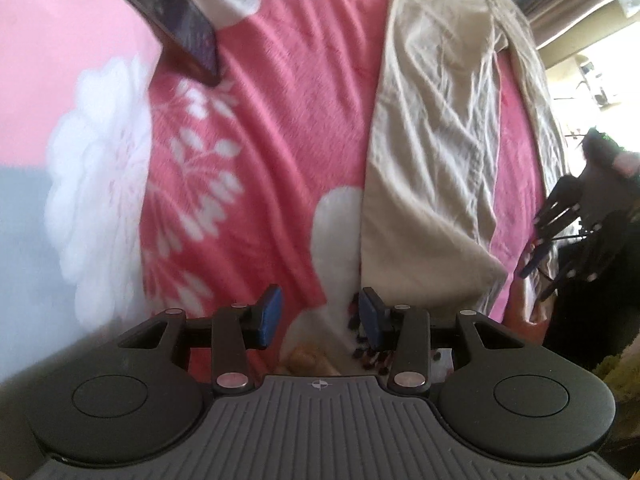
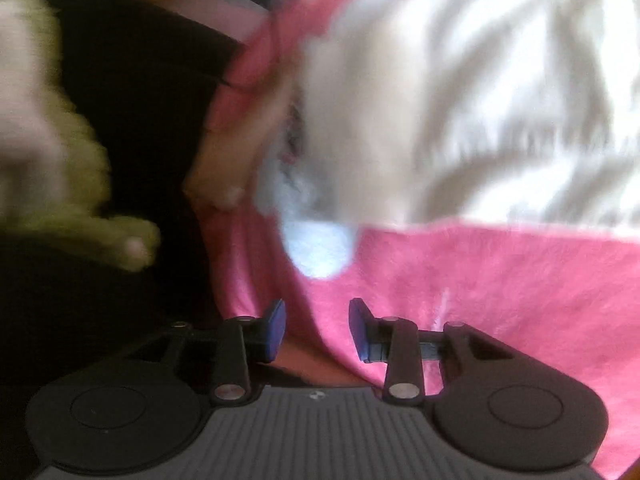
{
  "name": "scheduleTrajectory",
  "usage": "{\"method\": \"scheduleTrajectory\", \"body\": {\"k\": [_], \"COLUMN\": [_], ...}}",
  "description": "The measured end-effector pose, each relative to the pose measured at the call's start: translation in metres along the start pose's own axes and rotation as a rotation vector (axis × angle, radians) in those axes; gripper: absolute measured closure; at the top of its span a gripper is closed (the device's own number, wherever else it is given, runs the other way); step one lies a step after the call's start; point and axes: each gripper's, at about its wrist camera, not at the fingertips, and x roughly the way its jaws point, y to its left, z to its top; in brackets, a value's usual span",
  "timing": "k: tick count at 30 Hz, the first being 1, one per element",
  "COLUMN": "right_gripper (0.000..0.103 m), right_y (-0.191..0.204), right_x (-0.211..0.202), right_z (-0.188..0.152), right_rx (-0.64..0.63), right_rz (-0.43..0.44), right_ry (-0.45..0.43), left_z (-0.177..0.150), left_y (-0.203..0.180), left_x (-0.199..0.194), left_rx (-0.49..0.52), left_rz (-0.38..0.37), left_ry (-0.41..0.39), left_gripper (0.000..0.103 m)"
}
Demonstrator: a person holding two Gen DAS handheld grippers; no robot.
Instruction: Fold clothes
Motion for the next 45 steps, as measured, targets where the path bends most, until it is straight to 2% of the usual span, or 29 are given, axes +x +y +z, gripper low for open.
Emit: {"method": "scheduleTrajectory", "body": {"k": [2, 5, 7, 8, 9, 10, 14, 15, 18, 20, 23, 26, 28, 29, 30, 32, 34, 36, 39, 41, 42, 43, 45], "right_gripper": [0.069, 0.070, 0.071, 0.075, 0.083, 0.087, 0.091, 0.091, 0.091, 0.091, 0.091, 0.090, 0.090, 0.089, 0.089, 0.089, 0.089, 0.089, 0.089, 0.089, 0.090, 0.090, 0.090], "right_y": [0.008, 0.018, 0.022, 0.024, 0.026, 0.030, 0.070, 0.076, 0.060, 0.043, 0.032, 0.023, 0.016, 0.015, 0.019, 0.014, 0.012, 0.016, 0.021, 0.032, 0.037, 0.044, 0.050], "right_x": [-0.016, -0.019, 0.002, 0.018, 0.042, 0.063, 0.114, 0.115, 0.090, 0.062, 0.043, 0.020, 0.001, -0.005, 0.001, 0.008, 0.032, 0.066, 0.108, 0.128, 0.136, 0.139, 0.129], "right_z": [0.010, 0.034, 0.052, 0.060, 0.065, 0.066, 0.052, 0.052, 0.062, 0.068, 0.076, 0.082, 0.083, 0.085, 0.092, 0.099, 0.107, 0.113, 0.095, 0.095, 0.096, 0.093, 0.081], "right_rx": [-0.047, -0.129, -0.207, -0.249, -0.285, -0.321, -0.577, -0.607, -0.551, -0.467, -0.416, -0.344, -0.292, -0.271, -0.257, -0.244, -0.272, -0.323, -0.376, -0.356, -0.353, -0.367, -0.383], "right_rz": [-0.008, -0.076, -0.177, -0.230, -0.257, -0.253, -0.129, -0.131, -0.220, -0.223, -0.215, -0.069, 0.074, 0.103, 0.092, -0.011, -0.138, -0.204, -0.195, -0.082, -0.034, -0.014, -0.010], "right_ry": [-0.091, -0.235, -0.269, -0.267, -0.232, -0.193, -0.052, -0.040, -0.094, -0.163, -0.212, -0.267, -0.323, -0.364, -0.385, -0.382, -0.321, -0.259, -0.233, -0.221, -0.179, -0.150, -0.162], "left_z": [-0.001, -0.004, -0.006, -0.008, -0.009, -0.010, -0.007, -0.006, -0.001, 0.001, 0.002, 0.001, 0.000, -0.001, -0.001, -0.001, 0.000, 0.001, 0.003, 0.004, 0.005, 0.006, 0.010], "left_y": [0.001, 0.002, 0.003, 0.003, 0.004, 0.004, 0.003, 0.002, 0.002, 0.002, 0.003, 0.004, 0.006, 0.006, 0.007, 0.008, 0.008, 0.008, 0.008, 0.008, 0.008, 0.008, 0.006], "left_x": [0.002, 0.001, 0.000, -0.001, -0.001, -0.001, -0.001, -0.002, -0.002, -0.001, 0.001, 0.000, -0.001, -0.001, -0.001, 0.001, 0.002, 0.004, 0.006, 0.008, 0.008, 0.008, 0.008], "left_rx": [0.000, 0.004, 0.005, 0.002, -0.002, -0.007, 0.000, 0.007, 0.028, 0.039, 0.039, 0.038, 0.033, 0.027, 0.023, 0.022, 0.023, 0.021, 0.016, 0.008, 0.007, 0.007, 0.015], "left_rz": [0.005, 0.015, 0.024, 0.029, 0.033, 0.037, 0.045, 0.045, 0.040, 0.038, 0.037, 0.039, 0.040, 0.040, 0.040, 0.041, 0.041, 0.041, 0.042, 0.044, 0.043, 0.041, 0.033], "left_ry": [-0.002, -0.003, -0.005, -0.006, -0.007, -0.008, -0.020, -0.025, -0.033, -0.037, -0.034, -0.031, -0.031, -0.032, -0.032, -0.031, -0.031, -0.034, -0.039, -0.043, -0.046, -0.050, -0.064], "left_gripper": [0.062, 0.062, 0.062, 0.062, 0.062, 0.062, 0.062, 0.062, 0.062, 0.062, 0.062, 0.062, 0.062, 0.062, 0.062, 0.062, 0.062, 0.062, 0.062, 0.062, 0.062, 0.062, 0.062]}}
